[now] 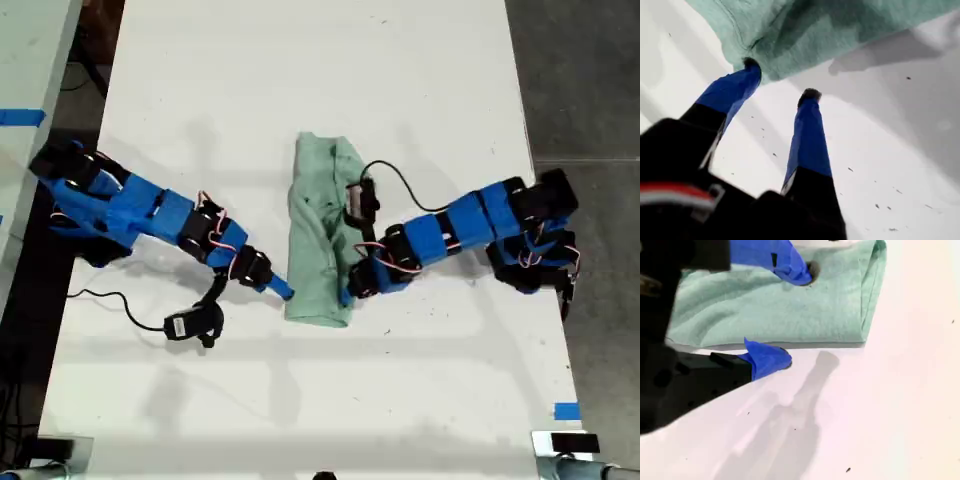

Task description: Fold t shirt

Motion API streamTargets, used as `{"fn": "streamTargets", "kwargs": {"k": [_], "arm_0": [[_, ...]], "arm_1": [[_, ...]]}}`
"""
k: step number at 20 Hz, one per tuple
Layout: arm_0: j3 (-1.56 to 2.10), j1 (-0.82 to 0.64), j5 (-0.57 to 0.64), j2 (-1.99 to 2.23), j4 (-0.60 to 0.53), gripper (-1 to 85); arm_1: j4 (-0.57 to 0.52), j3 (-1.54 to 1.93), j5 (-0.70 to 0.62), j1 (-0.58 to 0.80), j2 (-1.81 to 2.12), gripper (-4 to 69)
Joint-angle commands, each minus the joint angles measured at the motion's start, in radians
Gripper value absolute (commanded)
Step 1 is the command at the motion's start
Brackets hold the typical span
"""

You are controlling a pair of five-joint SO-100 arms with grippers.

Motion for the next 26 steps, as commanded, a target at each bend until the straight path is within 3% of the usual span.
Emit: {"fn": "streamTargets", "kwargs": {"k": [1,9,10,16,17,20,26], "arm_0": [[-0.210,0.014,0.015,-0.160,0.023,24.1],[-0.583,-0.021,0.014,-0.540,0.141,21.7],[-0.614,-0.025,-0.002,-0.569,0.175,-0.2],[-0.643,-0.023,-0.017,-0.578,0.186,-0.3],[-0.646,-0.023,-0.017,-0.578,0.186,-0.3],[-0.647,-0.017,-0.017,-0.578,0.186,-0.3],[-0.723,0.037,-0.040,-0.485,0.245,-0.3]], "arm_1": [[0.037,-0.230,-0.017,-0.025,-0.121,20.2],[0.003,-0.242,0.012,-0.031,-0.206,20.0],[0.011,-0.242,0.020,-0.032,-0.206,19.9],[-0.014,-0.261,0.052,-0.049,-0.261,17.7],[-0.026,-0.276,0.051,-0.040,-0.310,-1.5],[-0.046,-0.311,0.067,-0.043,-0.376,-1.8],[0.160,-0.463,0.127,-0.115,-0.270,-1.8]]}}
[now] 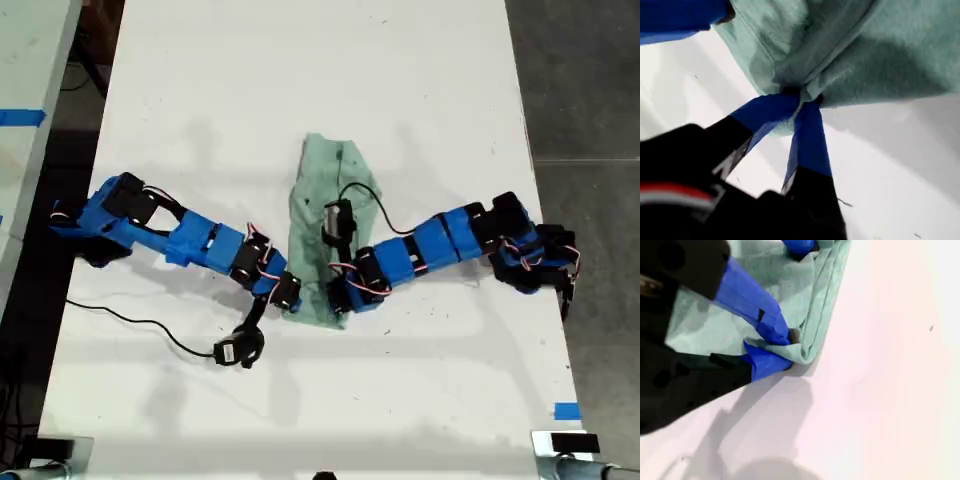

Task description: Fold t shirt

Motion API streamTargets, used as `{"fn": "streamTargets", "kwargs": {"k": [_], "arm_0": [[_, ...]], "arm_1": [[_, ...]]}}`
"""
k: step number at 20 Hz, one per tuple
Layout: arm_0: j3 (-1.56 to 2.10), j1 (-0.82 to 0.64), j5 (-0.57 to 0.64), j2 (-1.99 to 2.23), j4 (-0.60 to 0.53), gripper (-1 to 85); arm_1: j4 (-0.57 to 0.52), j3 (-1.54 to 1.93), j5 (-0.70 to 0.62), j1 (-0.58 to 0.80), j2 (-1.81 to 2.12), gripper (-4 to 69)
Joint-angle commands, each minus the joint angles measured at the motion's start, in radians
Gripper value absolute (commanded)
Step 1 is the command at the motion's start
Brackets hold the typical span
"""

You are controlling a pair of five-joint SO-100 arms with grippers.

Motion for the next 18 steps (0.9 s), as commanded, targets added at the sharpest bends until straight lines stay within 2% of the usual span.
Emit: {"fn": "streamTargets", "kwargs": {"k": [1,3,4,6,10,11,12,14,17,18], "arm_0": [[-0.052,0.015,-0.046,0.166,0.058,-0.3],[-0.048,-0.054,-0.049,0.305,0.092,-0.3],[-0.040,-0.109,-0.049,0.364,0.103,-0.3],[-0.038,-0.236,-0.064,0.434,0.121,-0.3],[-0.031,-0.494,-0.049,0.462,0.126,-0.3],[-0.025,-0.545,-0.037,0.428,0.126,0.9],[-0.028,-0.584,-0.011,0.382,0.115,5.6],[-0.034,-0.652,0.043,0.291,0.123,13.2],[-0.034,-0.752,0.156,0.215,0.219,19.5],[-0.035,-0.776,0.209,0.210,0.238,25.1]], "arm_1": [[0.087,-0.052,-0.009,-0.034,0.169,-1.8],[0.121,-0.014,-0.067,0.052,0.331,-1.8],[0.103,0.035,-0.120,0.118,0.408,-1.7],[0.078,0.072,-0.201,0.270,0.486,-1.7],[0.123,0.029,-0.345,0.592,0.500,-0.9],[0.123,0.029,-0.379,0.655,0.488,4.6],[0.124,0.029,-0.423,0.709,0.469,10.9],[0.186,0.029,-0.466,0.807,0.439,22.8],[0.321,0.031,-0.534,0.922,0.443,27.9],[0.344,0.031,-0.551,0.945,0.448,27.7]]}}
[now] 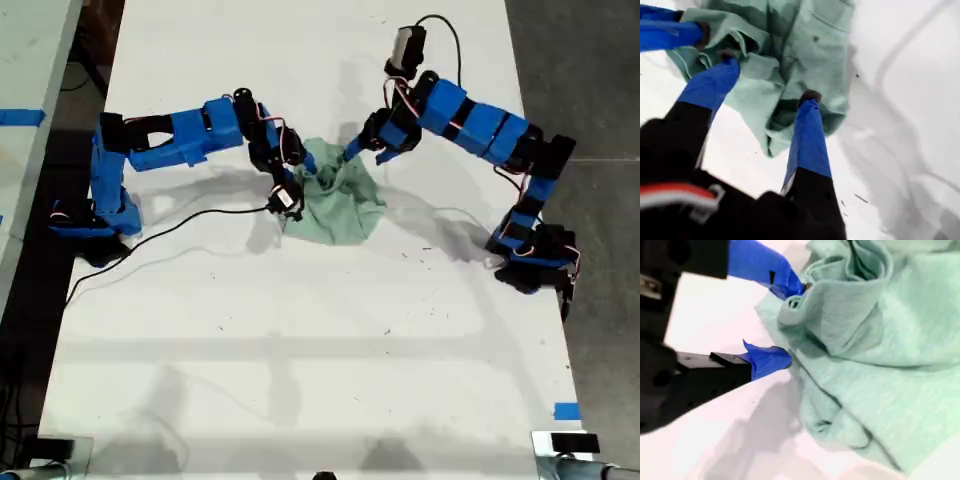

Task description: Fold t shirt

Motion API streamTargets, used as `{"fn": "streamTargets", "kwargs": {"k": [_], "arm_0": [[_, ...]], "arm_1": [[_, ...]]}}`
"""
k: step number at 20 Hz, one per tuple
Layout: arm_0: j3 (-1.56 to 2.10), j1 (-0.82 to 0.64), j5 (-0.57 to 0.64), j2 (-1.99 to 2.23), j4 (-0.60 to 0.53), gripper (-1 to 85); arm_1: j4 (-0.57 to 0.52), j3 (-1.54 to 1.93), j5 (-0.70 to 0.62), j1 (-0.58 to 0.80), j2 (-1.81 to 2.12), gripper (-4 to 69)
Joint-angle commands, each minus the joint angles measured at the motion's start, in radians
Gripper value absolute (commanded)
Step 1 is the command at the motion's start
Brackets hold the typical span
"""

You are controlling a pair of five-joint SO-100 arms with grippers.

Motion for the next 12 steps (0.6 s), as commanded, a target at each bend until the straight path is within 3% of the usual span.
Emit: {"fn": "streamTargets", "kwargs": {"k": [1,6,9,11,12], "arm_0": [[-0.041,-0.084,0.112,0.018,0.061,26.0],[-0.057,-0.161,0.133,0.170,0.239,26.1],[0.044,-0.163,0.144,0.400,0.256,0.8],[0.069,-0.176,0.172,0.531,0.258,11.2],[0.084,-0.144,0.176,0.603,0.258,4.8]], "arm_1": [[0.063,-0.043,-0.061,0.071,0.040,26.9],[0.120,-0.035,-0.075,0.029,0.135,24.0],[0.117,0.121,-0.038,-0.081,0.333,21.0],[0.081,0.290,0.017,-0.179,0.503,17.4],[0.063,0.370,0.055,-0.242,0.592,14.6]]}}
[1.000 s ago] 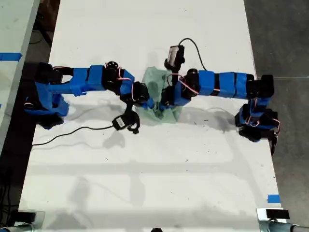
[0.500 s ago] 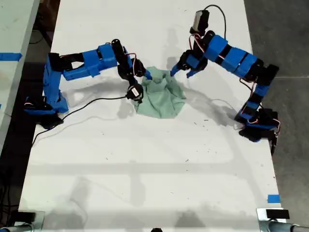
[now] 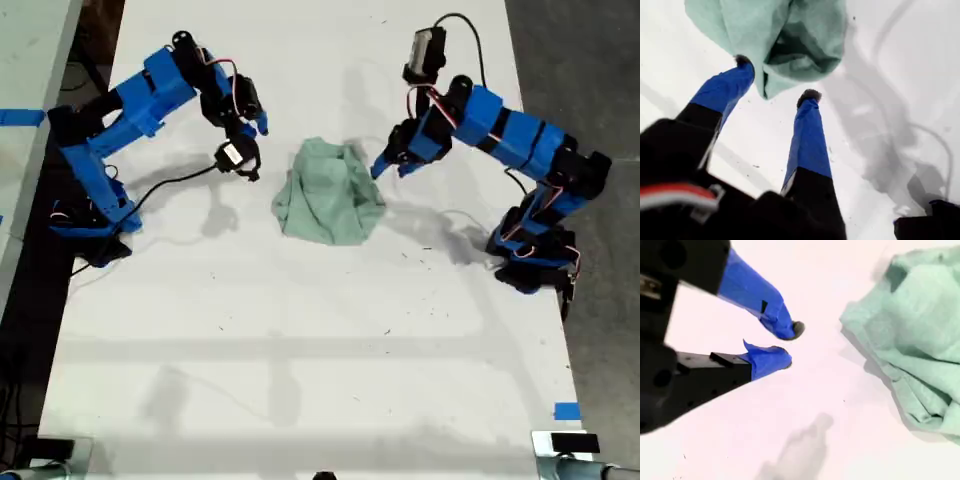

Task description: Fold t shirt

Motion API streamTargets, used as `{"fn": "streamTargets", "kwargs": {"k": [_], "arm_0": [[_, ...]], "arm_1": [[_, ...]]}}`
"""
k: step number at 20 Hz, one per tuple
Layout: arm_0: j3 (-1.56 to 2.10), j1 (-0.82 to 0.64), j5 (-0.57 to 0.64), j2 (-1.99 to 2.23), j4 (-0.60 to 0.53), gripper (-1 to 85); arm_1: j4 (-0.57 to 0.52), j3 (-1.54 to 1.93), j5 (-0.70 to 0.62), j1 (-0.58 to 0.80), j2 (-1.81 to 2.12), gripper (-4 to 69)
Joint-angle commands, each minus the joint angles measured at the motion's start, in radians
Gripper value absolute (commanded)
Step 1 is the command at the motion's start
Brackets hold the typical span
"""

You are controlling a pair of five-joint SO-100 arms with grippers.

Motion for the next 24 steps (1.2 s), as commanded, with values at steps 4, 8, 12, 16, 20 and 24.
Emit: {"fn": "streamTargets", "kwargs": {"k": [4,8,12,16,20,24], "arm_0": [[0.242,0.543,-0.201,0.503,-0.083,-0.1],[0.988,0.690,-0.337,0.994,-0.411,-0.1],[1.778,0.658,-0.396,1.931,-0.531,-0.2],[2.051,0.589,-0.302,1.947,-0.560,-0.2],[2.037,0.586,-0.305,1.945,-0.537,-0.1],[2.040,0.577,-0.341,1.945,-0.532,-0.1]], "arm_1": [[-0.235,0.509,0.275,-0.454,0.632,-1.2],[-0.410,1.042,0.388,-0.558,1.115,-1.2],[-0.442,1.447,0.351,-0.532,1.631,-0.9],[-0.400,1.583,0.331,-0.402,1.621,-0.9],[-0.353,1.694,0.272,-0.276,1.624,-2.5],[-0.371,1.707,0.262,-0.295,1.624,-2.5]]}}
